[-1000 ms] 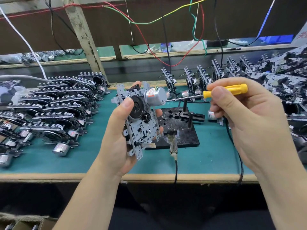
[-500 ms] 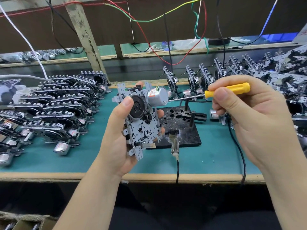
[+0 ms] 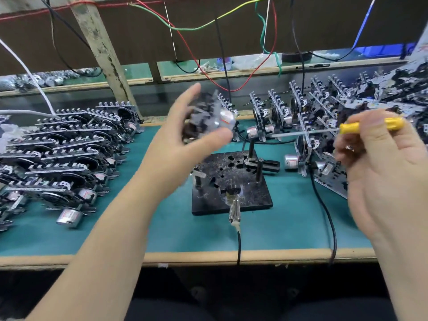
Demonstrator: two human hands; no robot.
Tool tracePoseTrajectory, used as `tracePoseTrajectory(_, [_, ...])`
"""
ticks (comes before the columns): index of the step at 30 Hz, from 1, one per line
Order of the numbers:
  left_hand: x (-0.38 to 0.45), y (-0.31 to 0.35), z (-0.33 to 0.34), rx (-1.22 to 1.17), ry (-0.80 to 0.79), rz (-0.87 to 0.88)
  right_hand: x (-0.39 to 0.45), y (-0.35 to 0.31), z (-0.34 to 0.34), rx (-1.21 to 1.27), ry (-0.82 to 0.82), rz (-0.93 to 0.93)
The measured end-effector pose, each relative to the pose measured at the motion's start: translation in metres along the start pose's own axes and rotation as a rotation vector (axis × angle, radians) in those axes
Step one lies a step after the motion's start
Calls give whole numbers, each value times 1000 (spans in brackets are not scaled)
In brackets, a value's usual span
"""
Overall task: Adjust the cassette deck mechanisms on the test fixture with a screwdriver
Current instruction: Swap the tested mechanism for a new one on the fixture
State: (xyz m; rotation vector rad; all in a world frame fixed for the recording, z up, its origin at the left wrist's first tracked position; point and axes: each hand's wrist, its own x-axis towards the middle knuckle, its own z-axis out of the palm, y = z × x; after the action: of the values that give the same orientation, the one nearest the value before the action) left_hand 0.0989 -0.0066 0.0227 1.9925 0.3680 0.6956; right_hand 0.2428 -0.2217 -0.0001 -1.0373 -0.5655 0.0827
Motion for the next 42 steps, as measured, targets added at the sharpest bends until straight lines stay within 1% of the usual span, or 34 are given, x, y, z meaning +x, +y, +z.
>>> tracePoseTrajectory(1, [11,1,2,194,-47,47,-1,1,0,-14,-5,12])
tracePoseTrajectory(3, [32,-2,12,516,-203,117,-3,2,1,-19,-43,42])
tracePoseTrajectory(5, [47,-6,25,721,-347,130,-7,3,2,-31,-65,62])
tracePoseTrajectory(6, [52,-9,31,774,-399,123,-8,3,2,-46,-63,70])
tracePoseTrajectory(8, [57,-18,39,835,-448,90,-12,5,0,-84,-66,89])
tracePoseTrajectory(12, [60,-29,44,971,-451,69,-18,8,-6,-152,-111,147])
tracePoseTrajectory(18, [62,-32,43,986,-465,92,-17,14,-9,-214,-218,214])
tracePoseTrajectory(24, [67,-33,38,981,-496,103,-11,16,2,-258,-369,302])
tracePoseTrajectory(29, [63,-35,42,988,-479,94,-9,22,4,-277,-386,349])
tracePoseTrajectory(32, [64,-37,44,1003,-454,99,-9,29,7,-294,-403,346])
tracePoseTrajectory(35, [62,-37,46,1009,-434,114,-3,35,18,-344,-401,253])
tracePoseTrajectory(36, [62,-36,45,974,-439,113,1,35,23,-387,-403,204])
tracePoseTrajectory(38, [59,-34,36,766,-415,102,8,36,33,-527,-462,92])
tracePoseTrajectory(40, [51,-36,22,545,-315,123,12,42,36,-711,-546,12])
tracePoseTrajectory(42, [36,-47,9,482,-253,165,12,48,34,-855,-592,-4])
